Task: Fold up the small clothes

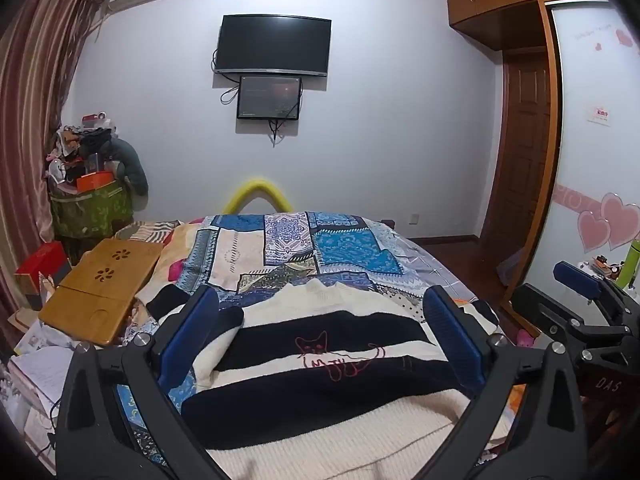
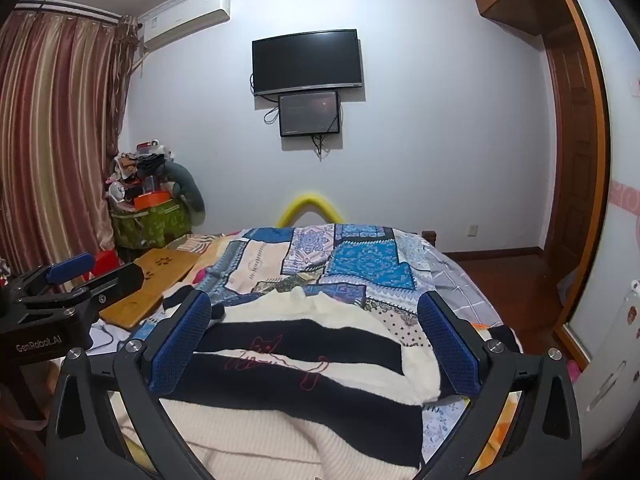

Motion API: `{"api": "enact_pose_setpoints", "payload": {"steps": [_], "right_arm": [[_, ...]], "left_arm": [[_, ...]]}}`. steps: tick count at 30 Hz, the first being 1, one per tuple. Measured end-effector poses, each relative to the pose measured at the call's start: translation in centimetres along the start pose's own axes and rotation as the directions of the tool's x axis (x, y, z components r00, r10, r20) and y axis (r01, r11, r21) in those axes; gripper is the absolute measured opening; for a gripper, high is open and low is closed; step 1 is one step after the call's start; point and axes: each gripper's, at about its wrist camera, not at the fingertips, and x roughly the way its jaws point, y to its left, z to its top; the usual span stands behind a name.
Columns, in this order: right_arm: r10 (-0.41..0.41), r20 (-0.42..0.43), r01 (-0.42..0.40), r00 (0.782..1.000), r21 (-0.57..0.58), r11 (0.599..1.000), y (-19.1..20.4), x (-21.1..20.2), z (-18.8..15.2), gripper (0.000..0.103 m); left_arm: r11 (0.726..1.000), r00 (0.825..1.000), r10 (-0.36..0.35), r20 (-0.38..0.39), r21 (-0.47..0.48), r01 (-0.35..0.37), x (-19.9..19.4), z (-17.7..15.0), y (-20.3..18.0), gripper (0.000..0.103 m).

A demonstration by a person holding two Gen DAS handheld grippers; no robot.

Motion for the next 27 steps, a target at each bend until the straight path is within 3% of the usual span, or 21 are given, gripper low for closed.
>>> {"api": "enact_pose_setpoints", "payload": {"steps": [27], "right_arm": [[0.002, 0.007, -0.002, 1.000, 0.007, 1.000, 0.00, -0.42, 0.40, 0.103]], "left_arm": [[1.000, 1.000, -0.004, -0.007, -0.001, 0.004, 0.05, 0.30, -0.06, 0.103]]}}
